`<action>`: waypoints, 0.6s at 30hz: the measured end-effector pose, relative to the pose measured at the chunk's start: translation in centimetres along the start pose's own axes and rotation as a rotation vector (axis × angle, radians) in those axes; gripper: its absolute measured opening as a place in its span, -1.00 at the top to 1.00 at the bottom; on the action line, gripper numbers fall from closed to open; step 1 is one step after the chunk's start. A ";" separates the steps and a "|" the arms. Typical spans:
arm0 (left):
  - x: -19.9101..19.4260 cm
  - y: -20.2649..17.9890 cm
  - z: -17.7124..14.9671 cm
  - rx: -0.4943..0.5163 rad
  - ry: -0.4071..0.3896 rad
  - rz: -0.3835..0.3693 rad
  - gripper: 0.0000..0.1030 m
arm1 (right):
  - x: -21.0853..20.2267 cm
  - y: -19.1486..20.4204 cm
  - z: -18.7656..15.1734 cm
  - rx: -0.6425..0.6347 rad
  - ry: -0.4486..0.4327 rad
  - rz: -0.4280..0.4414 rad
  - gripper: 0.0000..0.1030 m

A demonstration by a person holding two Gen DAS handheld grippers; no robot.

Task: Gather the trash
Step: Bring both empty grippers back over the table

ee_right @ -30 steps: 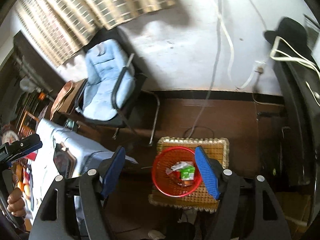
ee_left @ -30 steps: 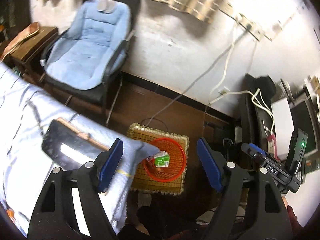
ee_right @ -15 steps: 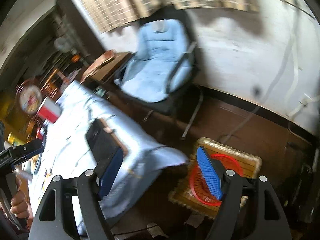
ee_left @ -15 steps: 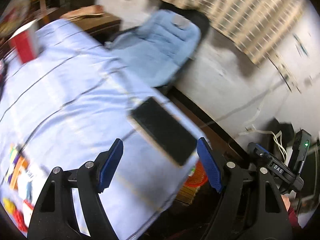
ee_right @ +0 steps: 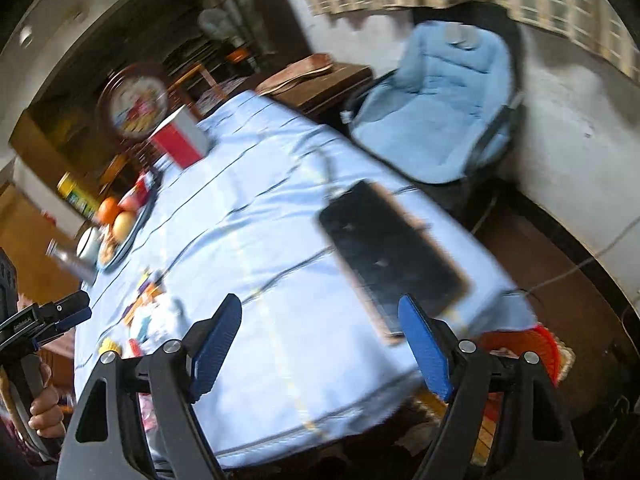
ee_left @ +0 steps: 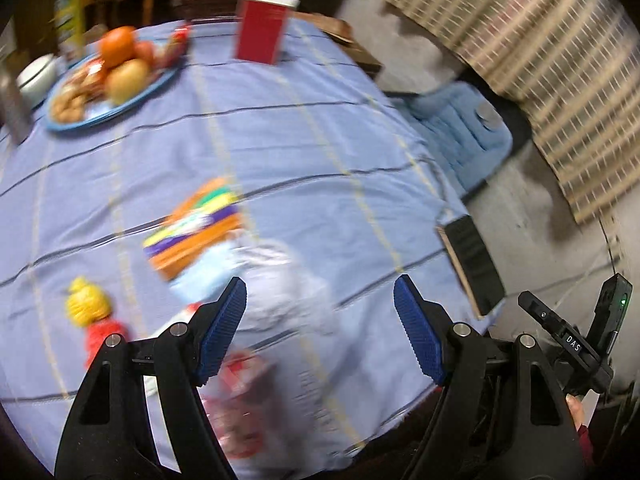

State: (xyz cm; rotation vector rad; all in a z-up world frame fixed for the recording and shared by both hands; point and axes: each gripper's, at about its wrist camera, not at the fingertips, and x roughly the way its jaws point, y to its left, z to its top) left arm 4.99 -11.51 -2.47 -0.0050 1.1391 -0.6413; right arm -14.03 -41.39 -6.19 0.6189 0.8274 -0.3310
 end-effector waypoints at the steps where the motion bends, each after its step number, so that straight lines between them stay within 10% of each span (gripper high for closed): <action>1: -0.7 1.2 -0.3 -0.018 -0.007 0.011 -0.44 | 0.4 1.0 -0.3 -0.015 0.008 0.010 -0.55; 18: -6.4 18.5 -5.2 -0.332 -0.073 0.118 -0.51 | 5.0 16.1 -1.3 -0.268 0.127 0.097 -0.60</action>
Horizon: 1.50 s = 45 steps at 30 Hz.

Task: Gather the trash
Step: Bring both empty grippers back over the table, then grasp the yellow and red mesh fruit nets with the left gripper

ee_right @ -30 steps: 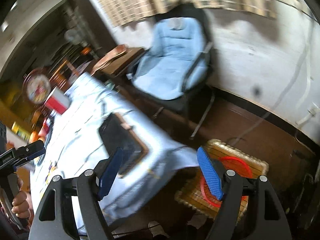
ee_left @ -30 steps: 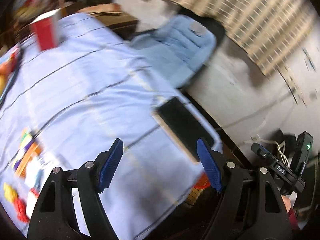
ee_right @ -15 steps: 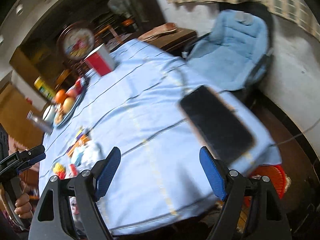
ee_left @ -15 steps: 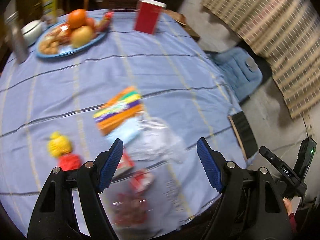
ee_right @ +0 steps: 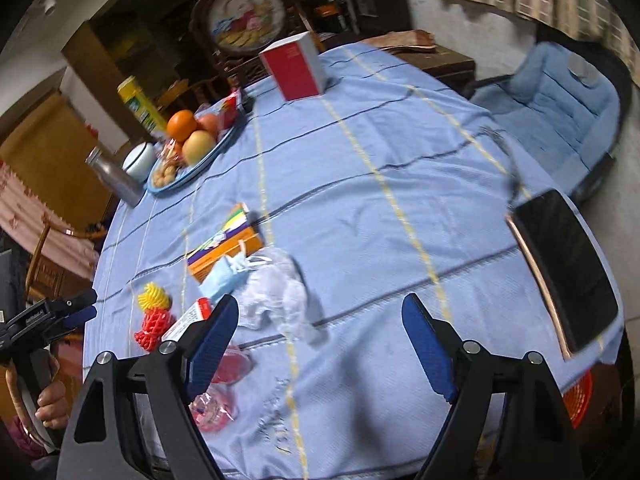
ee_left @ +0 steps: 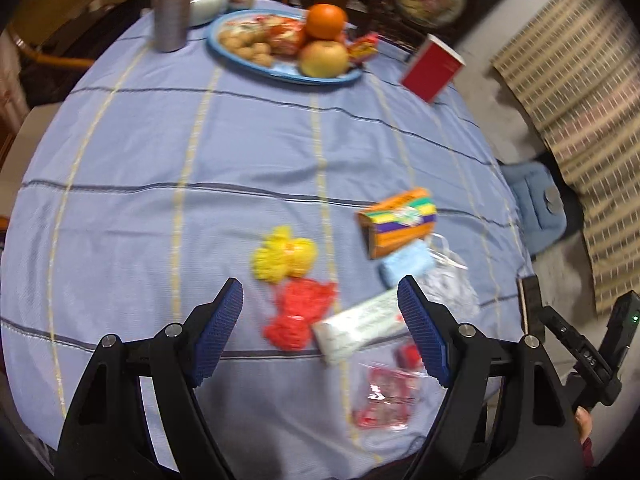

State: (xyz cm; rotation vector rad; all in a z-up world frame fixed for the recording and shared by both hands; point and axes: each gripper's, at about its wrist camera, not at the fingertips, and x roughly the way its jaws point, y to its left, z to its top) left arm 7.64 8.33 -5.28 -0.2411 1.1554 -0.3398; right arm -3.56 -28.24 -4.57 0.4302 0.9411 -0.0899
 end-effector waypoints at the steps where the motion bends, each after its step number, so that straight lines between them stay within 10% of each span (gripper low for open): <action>1: 0.0 0.6 0.0 -0.014 -0.002 0.002 -0.51 | 0.2 0.5 0.3 -0.015 0.002 -0.002 -0.61; 41: 11.1 1.4 2.1 0.058 0.188 -0.001 -0.51 | -2.1 -1.0 -1.3 -0.024 0.036 -0.230 -0.67; 45: 11.6 0.8 2.4 0.098 0.167 -0.014 0.01 | -2.9 -2.5 -1.8 0.030 0.020 -0.246 -0.67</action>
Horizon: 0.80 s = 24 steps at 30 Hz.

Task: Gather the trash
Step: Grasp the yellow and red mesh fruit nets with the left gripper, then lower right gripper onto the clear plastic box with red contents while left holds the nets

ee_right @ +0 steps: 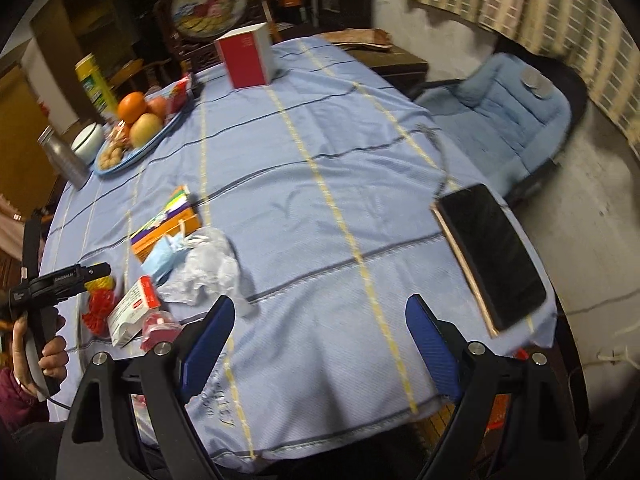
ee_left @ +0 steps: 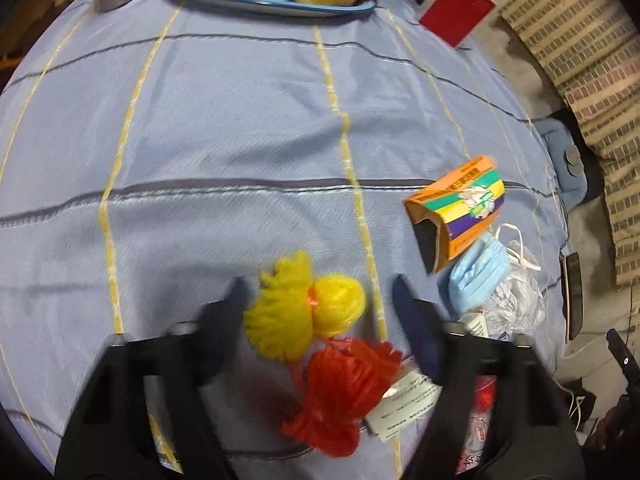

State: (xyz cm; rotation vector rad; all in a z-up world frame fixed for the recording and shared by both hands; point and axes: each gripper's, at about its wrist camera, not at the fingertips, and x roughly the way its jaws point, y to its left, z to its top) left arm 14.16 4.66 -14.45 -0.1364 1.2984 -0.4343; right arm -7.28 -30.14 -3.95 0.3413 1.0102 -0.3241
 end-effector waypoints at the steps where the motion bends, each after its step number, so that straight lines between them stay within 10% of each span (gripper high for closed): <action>1: 0.0 -0.1 0.0 0.002 0.000 -0.012 0.06 | 0.0 -0.2 0.0 0.008 -0.001 0.003 -0.67; 24: -12.7 5.6 -7.7 -0.235 -0.210 0.037 0.14 | 9.7 16.2 -0.4 -0.438 0.355 0.406 -0.64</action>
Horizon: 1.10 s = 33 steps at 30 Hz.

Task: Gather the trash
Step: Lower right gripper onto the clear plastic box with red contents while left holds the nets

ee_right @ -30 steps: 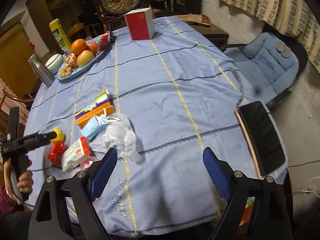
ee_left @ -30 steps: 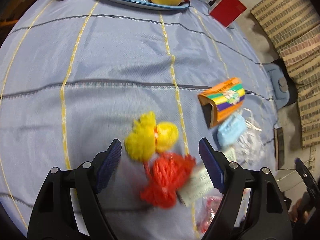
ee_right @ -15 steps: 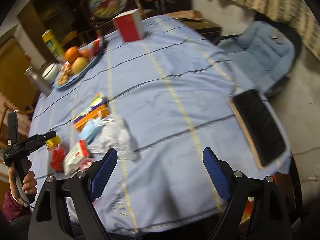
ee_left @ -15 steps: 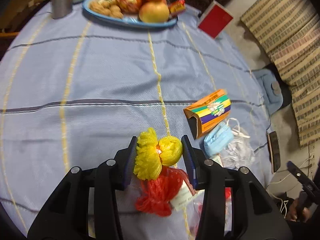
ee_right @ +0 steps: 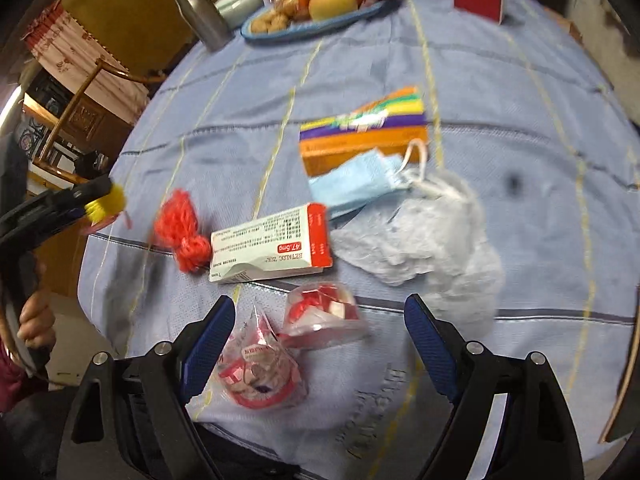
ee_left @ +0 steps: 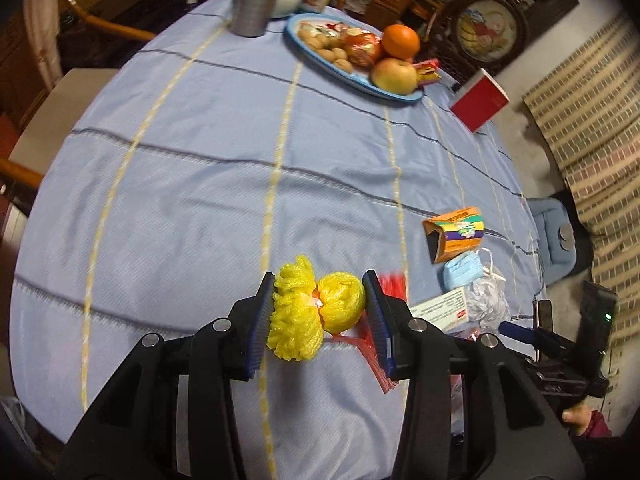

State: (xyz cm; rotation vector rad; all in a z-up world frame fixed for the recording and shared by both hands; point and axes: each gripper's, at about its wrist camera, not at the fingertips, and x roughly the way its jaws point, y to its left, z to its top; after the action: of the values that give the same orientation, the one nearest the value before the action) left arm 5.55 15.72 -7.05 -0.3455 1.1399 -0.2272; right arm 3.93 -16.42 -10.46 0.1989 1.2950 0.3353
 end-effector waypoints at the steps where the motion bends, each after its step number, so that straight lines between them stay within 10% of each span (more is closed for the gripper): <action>1: -0.1 0.1 -0.2 -0.005 0.002 0.002 0.14 | 0.6 -0.2 0.1 0.014 0.013 0.008 -0.59; 4: -0.4 0.7 -0.8 -0.015 0.007 0.017 0.14 | 2.1 -0.6 -0.1 0.048 0.057 0.008 -0.12; 15: 1.4 -3.3 1.7 0.109 0.025 -0.069 0.14 | -3.5 -1.4 -1.4 0.095 -0.146 -0.092 -0.13; 33: 8.5 -15.9 2.7 0.433 0.193 -0.299 0.14 | -10.2 -9.5 -10.7 0.546 -0.297 -0.247 -0.13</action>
State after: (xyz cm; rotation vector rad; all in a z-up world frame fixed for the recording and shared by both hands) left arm 11.41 -1.57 -7.13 -0.1069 1.1907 -0.7709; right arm -7.48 -29.35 -7.16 0.5243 1.0761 -0.2599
